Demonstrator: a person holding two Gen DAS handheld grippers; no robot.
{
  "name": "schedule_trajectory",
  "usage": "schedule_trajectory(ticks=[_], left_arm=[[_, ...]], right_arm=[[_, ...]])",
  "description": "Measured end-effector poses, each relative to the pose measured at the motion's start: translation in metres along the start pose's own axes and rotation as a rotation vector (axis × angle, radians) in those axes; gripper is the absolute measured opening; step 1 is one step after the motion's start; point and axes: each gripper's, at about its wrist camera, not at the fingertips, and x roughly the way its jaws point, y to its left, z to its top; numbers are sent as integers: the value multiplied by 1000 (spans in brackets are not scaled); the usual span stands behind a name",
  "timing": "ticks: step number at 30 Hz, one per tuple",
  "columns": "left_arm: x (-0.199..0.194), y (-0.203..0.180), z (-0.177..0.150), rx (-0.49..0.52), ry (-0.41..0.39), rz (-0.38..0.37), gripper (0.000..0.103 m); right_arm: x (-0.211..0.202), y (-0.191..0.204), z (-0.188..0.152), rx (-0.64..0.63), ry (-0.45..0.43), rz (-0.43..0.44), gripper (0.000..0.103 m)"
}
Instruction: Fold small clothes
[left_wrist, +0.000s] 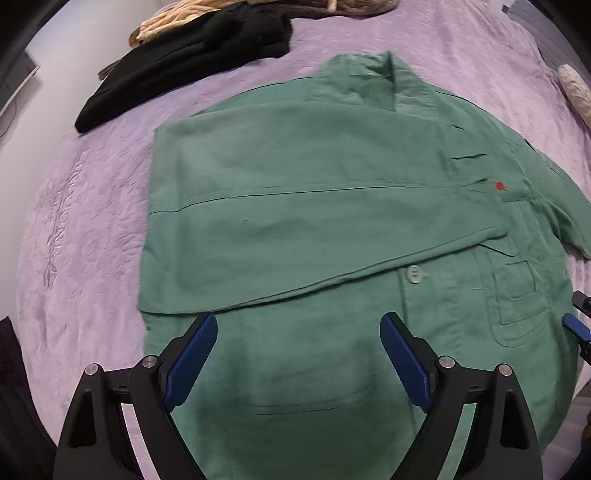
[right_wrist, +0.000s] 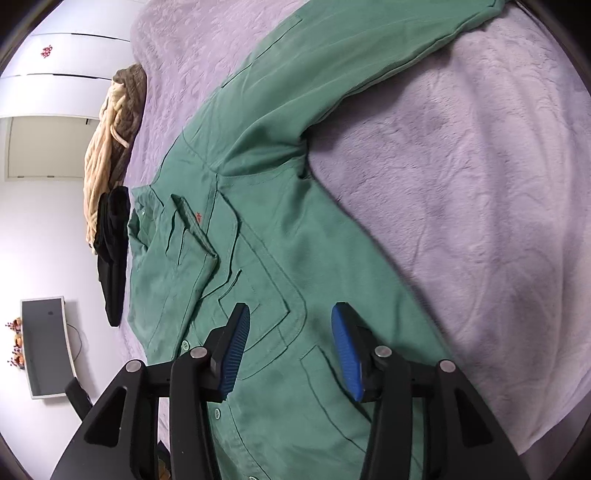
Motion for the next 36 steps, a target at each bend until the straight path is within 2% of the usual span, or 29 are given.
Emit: schedule_trajectory(ticks=[5, 10, 13, 22, 24, 25, 26, 34, 35, 36], left_arm=[[-1, -46, 5, 58, 21, -34, 91], [4, -78, 14, 91, 42, -48, 91], [8, -101, 19, 106, 53, -51, 91], [22, -154, 30, 165, 69, -51, 91], [23, -164, 31, 168, 74, -59, 91], [24, -170, 31, 170, 75, -63, 91], [25, -174, 31, 170, 75, -66, 91], [34, -212, 41, 106, 66, -114, 91], [34, -215, 42, 102, 63, -123, 101], [34, -219, 44, 99, 60, -131, 103]], right_arm=[[-13, -14, 20, 25, -29, 18, 62], [-31, -34, 50, 65, -78, 16, 63], [-45, -46, 71, 84, -124, 17, 69], [-86, -94, 137, 172, -243, 56, 69], [-91, -106, 151, 189, -257, 63, 70], [-92, -113, 158, 202, -259, 66, 79], [-93, -119, 163, 220, -261, 74, 82], [-97, -165, 195, 334, -322, 159, 82], [-96, -168, 199, 340, -324, 167, 82], [-93, -171, 204, 344, -327, 179, 82]])
